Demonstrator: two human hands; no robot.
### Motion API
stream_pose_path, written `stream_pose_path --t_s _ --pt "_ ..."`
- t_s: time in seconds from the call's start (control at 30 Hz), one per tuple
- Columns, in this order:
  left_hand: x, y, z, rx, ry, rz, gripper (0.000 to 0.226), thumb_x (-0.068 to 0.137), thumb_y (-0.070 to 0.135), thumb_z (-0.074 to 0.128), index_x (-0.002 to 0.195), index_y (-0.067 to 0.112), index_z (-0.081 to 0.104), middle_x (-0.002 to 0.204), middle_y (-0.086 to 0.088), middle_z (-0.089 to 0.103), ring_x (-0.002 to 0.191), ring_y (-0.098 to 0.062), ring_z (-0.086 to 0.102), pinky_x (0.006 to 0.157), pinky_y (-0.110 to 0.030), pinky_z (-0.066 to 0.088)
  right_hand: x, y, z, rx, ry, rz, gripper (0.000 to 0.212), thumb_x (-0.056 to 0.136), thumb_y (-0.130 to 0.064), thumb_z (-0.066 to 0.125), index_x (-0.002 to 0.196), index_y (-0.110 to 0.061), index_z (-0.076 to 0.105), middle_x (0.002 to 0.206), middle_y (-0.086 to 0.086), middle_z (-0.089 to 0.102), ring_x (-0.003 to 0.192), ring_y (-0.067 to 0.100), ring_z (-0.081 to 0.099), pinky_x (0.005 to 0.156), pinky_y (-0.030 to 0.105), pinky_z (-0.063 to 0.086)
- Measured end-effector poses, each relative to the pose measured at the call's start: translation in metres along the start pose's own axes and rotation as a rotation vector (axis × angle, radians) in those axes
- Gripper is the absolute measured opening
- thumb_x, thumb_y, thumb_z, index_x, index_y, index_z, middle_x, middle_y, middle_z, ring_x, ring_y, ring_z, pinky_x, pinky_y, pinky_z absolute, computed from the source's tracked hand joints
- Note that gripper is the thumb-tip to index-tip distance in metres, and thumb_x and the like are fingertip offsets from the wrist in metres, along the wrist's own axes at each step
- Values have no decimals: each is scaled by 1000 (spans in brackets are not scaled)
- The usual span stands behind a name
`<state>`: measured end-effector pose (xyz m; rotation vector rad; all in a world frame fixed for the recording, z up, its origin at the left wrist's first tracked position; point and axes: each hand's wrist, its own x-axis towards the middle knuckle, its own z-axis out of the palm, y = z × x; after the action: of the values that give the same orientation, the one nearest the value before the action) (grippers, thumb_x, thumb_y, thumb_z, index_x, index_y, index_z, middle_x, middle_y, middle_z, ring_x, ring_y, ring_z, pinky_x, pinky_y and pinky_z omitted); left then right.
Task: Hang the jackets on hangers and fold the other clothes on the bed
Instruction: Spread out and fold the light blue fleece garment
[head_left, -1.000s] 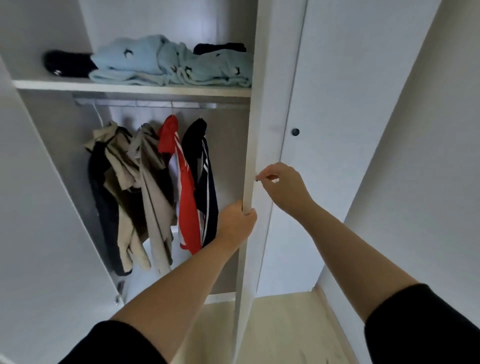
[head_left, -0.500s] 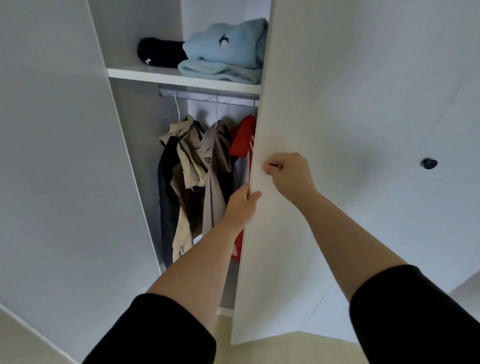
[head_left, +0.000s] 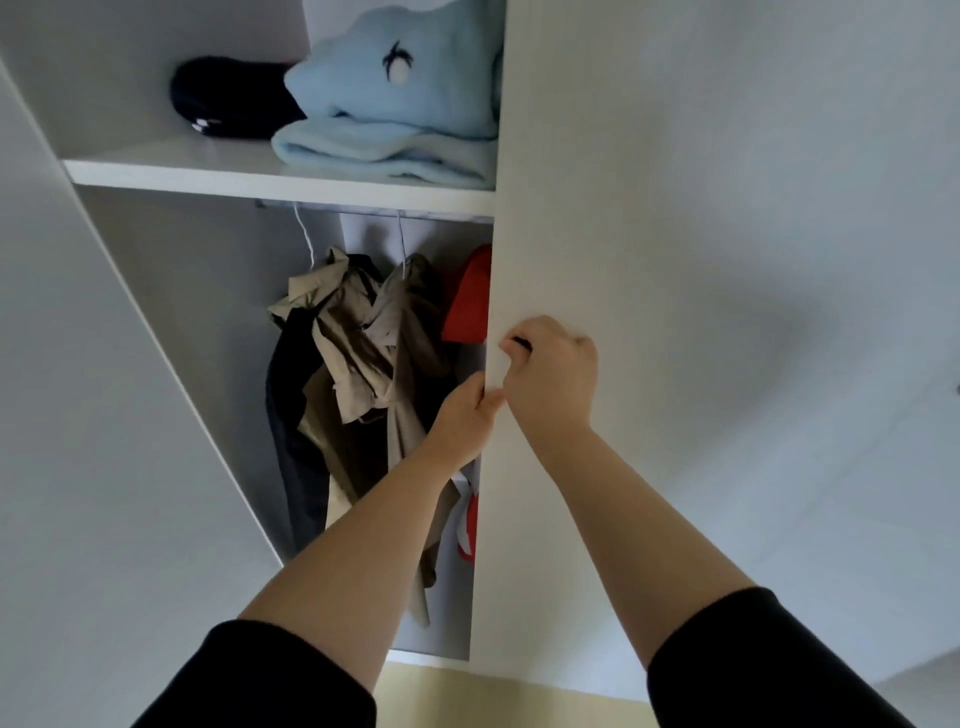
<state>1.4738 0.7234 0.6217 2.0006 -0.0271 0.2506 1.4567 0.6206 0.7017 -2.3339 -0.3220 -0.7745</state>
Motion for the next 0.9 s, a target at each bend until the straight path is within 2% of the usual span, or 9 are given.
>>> stream_pose_path --t_s 0.27,0.33,0.43,0.5,0.57,0.67,0.73,0.8,0.9 --pt "-8 6 7 -25 71 -93 27 99 19 43 75 31 49 64 12 53 54 8 47 56 -14 35 -1 6 1 82 7 -45 15 91 -14 55 86 -12 69 89 -1 67 70 22 57 79 28 29" --pt "-13 14 2 -19 39 -132 21 100 24 43 83 29 55 72 12 60 67 6 55 61 -13 41 -2 11 -3 165 -43 -50 13 90 -10 55 92 -12 68 92 -2 68 77 20 59 81 26 30" --pt "-26 23 -12 29 -36 -212 21 101 19 42 107 9 59 108 -11 64 104 -25 60 86 -33 49 -14 16 -15 374 -235 31 36 88 -2 48 119 -17 57 94 -4 64 84 18 59 76 21 36" --pt "-48 26 -29 -58 -2 -271 28 102 18 41 124 8 54 119 -9 59 110 -24 59 75 -17 51 -29 14 -20 329 -313 76 56 87 -3 44 137 -25 39 82 -9 55 71 10 55 66 22 37" --pt "-75 24 -53 -85 45 -290 31 101 15 44 128 3 54 116 -11 60 100 -18 60 62 -9 48 -45 3 -22 277 -265 143 61 86 -4 44 142 -27 32 67 -7 50 61 9 52 56 24 36" --pt "-119 20 -99 -124 173 -290 25 98 3 46 116 -8 60 93 -11 65 82 -19 62 57 -9 47 -69 -35 -22 270 -312 136 41 90 -11 46 129 -23 46 74 -5 55 73 19 60 65 29 45" --pt "-153 16 -138 -98 270 -287 24 96 -2 44 108 -6 64 90 -10 64 83 -22 62 73 -15 52 -86 -68 -16 257 -402 65 27 94 -16 46 119 -21 55 89 -4 61 84 20 61 74 32 49" --pt "-194 12 -181 34 395 -237 26 94 -3 42 100 4 67 93 -6 65 92 -26 64 87 -29 52 -107 -107 -8 246 -434 2 18 95 -19 47 107 -20 61 91 -6 60 88 17 59 75 27 44" --pt "-267 10 -246 363 636 -55 36 88 -6 41 103 12 69 98 0 67 93 -20 64 83 -26 50 -147 -175 9 272 -453 -49 21 94 -13 46 98 -16 66 94 -1 65 90 19 60 75 26 41"
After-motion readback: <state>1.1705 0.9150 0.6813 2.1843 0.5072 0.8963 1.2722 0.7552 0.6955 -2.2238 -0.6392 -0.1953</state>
